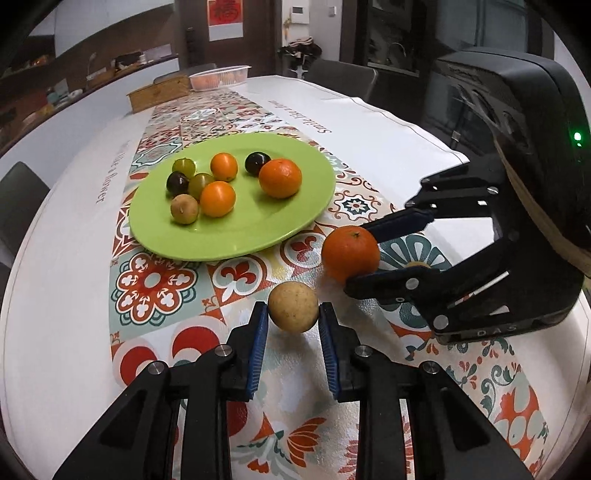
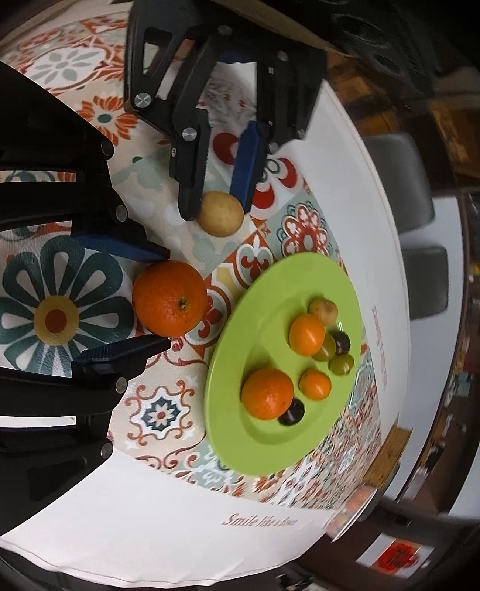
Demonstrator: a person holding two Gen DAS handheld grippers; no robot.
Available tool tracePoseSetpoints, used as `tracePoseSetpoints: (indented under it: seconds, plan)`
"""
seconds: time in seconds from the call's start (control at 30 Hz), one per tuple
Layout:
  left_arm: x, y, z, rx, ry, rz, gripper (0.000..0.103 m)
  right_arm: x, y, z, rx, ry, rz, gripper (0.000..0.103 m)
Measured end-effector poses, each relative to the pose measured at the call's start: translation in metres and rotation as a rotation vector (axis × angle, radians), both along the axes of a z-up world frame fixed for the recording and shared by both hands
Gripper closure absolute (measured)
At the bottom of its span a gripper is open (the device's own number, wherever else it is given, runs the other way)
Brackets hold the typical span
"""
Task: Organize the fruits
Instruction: 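Grasp the last brown round fruit with the left tool while the right tool grasps the orange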
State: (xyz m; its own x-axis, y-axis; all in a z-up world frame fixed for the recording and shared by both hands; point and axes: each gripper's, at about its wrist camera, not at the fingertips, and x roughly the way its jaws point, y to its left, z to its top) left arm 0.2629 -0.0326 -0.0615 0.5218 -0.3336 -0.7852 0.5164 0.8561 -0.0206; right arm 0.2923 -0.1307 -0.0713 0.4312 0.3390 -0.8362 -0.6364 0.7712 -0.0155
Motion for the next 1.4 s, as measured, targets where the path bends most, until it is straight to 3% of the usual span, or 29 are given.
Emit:
tracePoseSetpoints:
  seconds: [0.43, 0.87, 1.4]
  plan:
    - [-0.018, 0.008, 0.029, -0.064, -0.042, 0.088, 0.075, -0.022, -0.011, 0.028, 0.1, -0.073, -0.124, 0.061]
    - [-0.033, 0.01, 0.07, -0.09, -0.141, 0.137, 0.075, -0.035, -0.022, 0.067, 0.168, -0.178, -0.222, 0.061]
    - [-0.015, 0.006, 0.106, -0.112, -0.196, 0.18, 0.075, -0.033, -0.032, 0.107, 0.204, -0.277, -0.296, 0.061]
